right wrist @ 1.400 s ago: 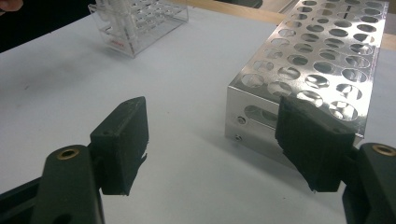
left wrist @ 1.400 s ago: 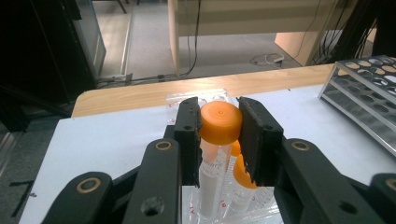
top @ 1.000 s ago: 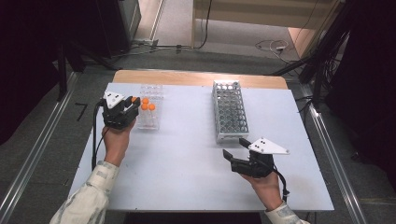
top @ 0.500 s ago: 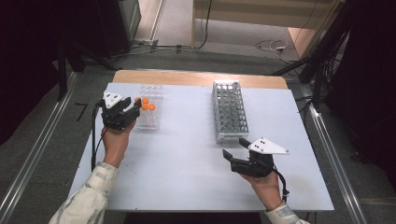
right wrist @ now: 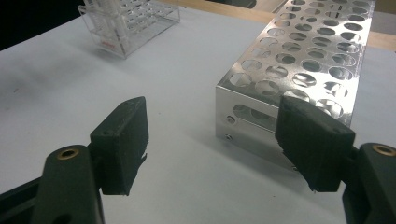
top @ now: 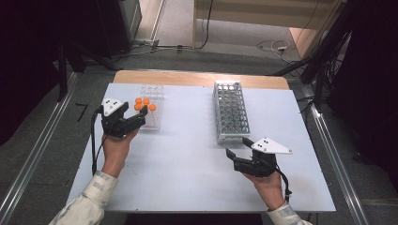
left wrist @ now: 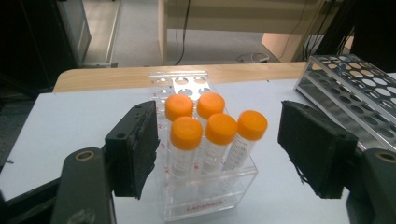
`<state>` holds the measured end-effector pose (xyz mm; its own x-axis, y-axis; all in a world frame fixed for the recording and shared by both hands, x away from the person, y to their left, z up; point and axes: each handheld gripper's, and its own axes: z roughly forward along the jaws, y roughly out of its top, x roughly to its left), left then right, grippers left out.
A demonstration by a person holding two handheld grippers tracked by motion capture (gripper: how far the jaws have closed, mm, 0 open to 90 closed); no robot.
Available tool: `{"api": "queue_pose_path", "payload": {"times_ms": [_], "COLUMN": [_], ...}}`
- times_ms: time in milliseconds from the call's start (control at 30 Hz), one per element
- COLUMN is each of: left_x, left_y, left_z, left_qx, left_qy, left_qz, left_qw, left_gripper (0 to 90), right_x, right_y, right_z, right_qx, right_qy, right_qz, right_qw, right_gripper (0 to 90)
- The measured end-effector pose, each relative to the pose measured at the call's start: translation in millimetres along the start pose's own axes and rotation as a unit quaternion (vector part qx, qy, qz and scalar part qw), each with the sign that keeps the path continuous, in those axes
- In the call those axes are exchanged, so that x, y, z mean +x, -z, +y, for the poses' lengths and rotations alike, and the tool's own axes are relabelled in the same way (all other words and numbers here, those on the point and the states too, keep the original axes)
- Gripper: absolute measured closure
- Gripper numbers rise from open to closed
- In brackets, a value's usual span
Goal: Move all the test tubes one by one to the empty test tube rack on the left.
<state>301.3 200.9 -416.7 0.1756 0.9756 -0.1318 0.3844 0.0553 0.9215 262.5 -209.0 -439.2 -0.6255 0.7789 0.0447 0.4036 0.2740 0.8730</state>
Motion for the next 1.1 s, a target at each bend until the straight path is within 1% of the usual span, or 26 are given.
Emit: {"api": "queue_pose_path", "payload": {"times_ms": [100, 200, 300, 367, 400, 533, 600, 700, 833, 967, 1100], "left_x": [-2.6, -5.9, -8.5, -9.0, -9.1, -8.6, -9.1, -10.0, -9.9, -10.5, -9.9], "left_y": [3.8, 8.3, 12.3, 14.6, 15.5, 21.5, 25.6, 32.9, 41.9, 47.2, 50.1], "left_z": [-4.4, -9.0, -14.2, -18.5, -21.0, -29.7, -32.3, -37.7, -46.1, -53.6, -59.4], "left_qx": [0.003, 0.004, 0.003, 0.008, 0.006, 0.007, 0.007, 0.008, 0.008, 0.008, 0.012], "left_qy": [0.007, 0.005, 0.008, 0.009, 0.013, 0.015, 0.012, 0.008, 0.006, 0.000, -0.002], "left_qz": [-0.008, -0.013, -0.019, -0.021, -0.022, -0.020, -0.019, -0.023, -0.024, -0.017, -0.015], "left_qw": [0.9999, 0.9999, 0.9998, 0.9997, 0.9997, 0.9996, 0.9997, 0.9997, 0.9997, 0.9998, 0.9998], "left_gripper": [24.9, 23.4, 22.7, 21.5, 20.7, 19.2, 18.3, 17.2, 16.0, 15.4, 14.0], "right_x": [-0.3, -0.7, -1.4, -2.6, -3.8, -9.0, -11.6, -16.4, -24.6, -31.9, -36.7], "right_y": [-0.1, 0.1, 0.3, 0.6, 1.0, 3.0, 3.7, 5.5, 10.0, 15.6, 19.7], "right_z": [-0.1, -0.2, -0.1, -0.2, -0.2, -0.8, -1.5, -2.8, -5.4, -8.3, -11.1], "right_qx": [0.000, 0.001, 0.000, 0.000, -0.001, -0.003, -0.003, -0.002, -0.003, -0.005, -0.007], "right_qy": [0.000, 0.000, -0.001, -0.003, -0.003, -0.007, -0.008, -0.012, -0.018, -0.024, -0.026], "right_qz": [-0.001, -0.002, -0.003, -0.006, -0.006, -0.014, -0.019, -0.026, -0.037, -0.047, -0.056], "right_qw": [1.0000, 1.0000, 1.0000, 1.0000, 1.0000, 0.9999, 0.9998, 0.9996, 0.9991, 0.9986, 0.9981], "right_gripper": [24.4, 24.5, 24.5, 24.4, 24.5, 24.4, 24.2, 24.0, 23.9, 23.8, 23.4]}}
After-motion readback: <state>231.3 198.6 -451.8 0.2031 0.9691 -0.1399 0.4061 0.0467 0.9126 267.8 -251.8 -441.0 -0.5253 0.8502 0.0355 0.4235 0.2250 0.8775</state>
